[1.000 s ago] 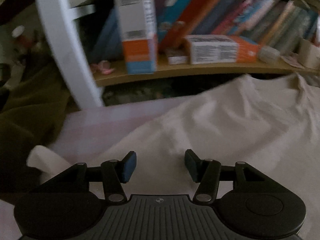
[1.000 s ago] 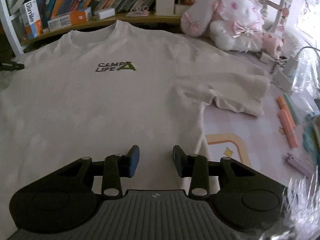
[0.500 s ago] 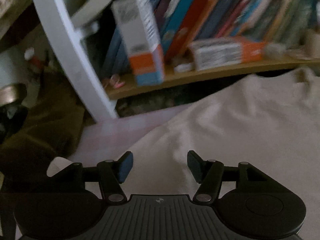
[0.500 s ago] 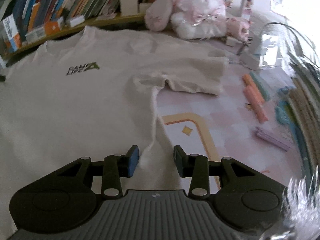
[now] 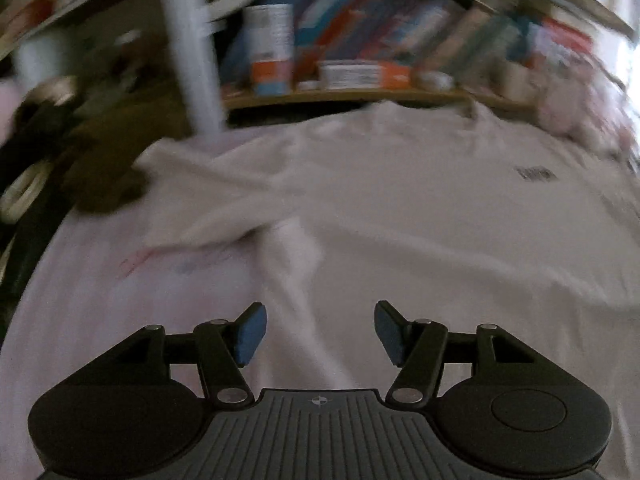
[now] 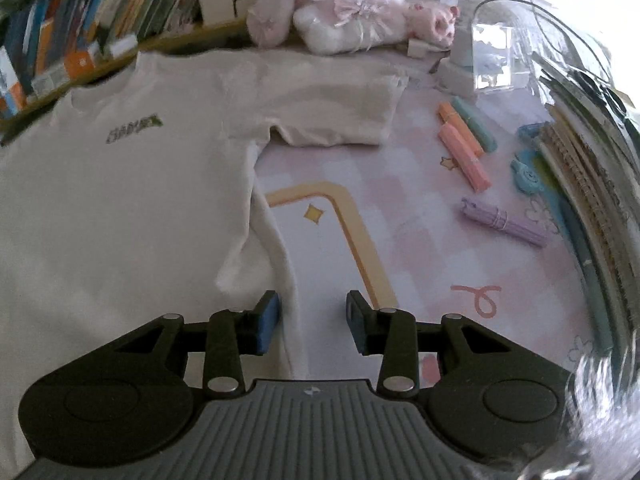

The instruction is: Fold clothes

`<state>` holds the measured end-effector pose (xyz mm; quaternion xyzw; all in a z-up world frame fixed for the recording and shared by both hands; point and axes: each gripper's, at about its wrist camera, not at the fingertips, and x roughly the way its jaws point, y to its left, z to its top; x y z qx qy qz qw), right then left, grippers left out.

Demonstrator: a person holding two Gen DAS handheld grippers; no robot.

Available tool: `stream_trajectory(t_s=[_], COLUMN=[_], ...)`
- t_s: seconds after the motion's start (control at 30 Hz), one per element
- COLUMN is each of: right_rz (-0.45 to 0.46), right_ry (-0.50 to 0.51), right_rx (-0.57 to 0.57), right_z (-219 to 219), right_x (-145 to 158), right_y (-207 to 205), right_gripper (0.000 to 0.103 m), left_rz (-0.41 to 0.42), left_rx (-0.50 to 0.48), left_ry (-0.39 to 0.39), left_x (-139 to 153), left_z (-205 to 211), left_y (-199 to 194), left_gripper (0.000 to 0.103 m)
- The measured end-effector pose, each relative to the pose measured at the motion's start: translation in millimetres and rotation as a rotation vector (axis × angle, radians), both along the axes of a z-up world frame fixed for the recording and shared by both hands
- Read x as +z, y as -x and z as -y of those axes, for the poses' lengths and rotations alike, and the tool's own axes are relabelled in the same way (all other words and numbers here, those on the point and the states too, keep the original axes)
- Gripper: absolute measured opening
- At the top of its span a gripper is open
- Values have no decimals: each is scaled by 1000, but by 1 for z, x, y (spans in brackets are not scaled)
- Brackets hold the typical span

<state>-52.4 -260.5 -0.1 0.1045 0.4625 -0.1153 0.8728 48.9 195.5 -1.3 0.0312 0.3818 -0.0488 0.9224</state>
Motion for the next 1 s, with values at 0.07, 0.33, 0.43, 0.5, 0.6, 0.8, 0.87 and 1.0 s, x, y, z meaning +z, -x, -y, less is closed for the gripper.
stream_trajectory(t_s=[0.07,0.33,0.43,0.5,0.6,0.8,0.87,1.0], right_rz=[8,-7,-8,-8,-8,-10,-9,-11], right_ry=[-24,27,27,28,29,30,30,29], right_rx=[-8,62,68,72,78,90,94,102], right_z=[-1,-18,-18,-18,-18,-19,-19,-18], right_x=[1,-1,-1,-2,-2,-2,-3,-2], right_y=[1,-4,-3,-3,-3,-2,-2,-2], right_gripper=[36,36,36,36,36,37,37,37], left_rz=[-3,-17,-26,-44,-69,-26,-16,-64], left_rx=[65,327,424,483,544,551,579,657], left_ry=[31,153,183,160,134,221,227,312], left_x=[-1,-6,-9,-14,-23,-17,-14,-22], left_z=[-14,-69,-88,-96,-106,-109,-107,-112], left_y=[-8,-38,-51,-67,-80,-63,-50,-32], left_gripper=[61,60,54,54,53,2,2,4])
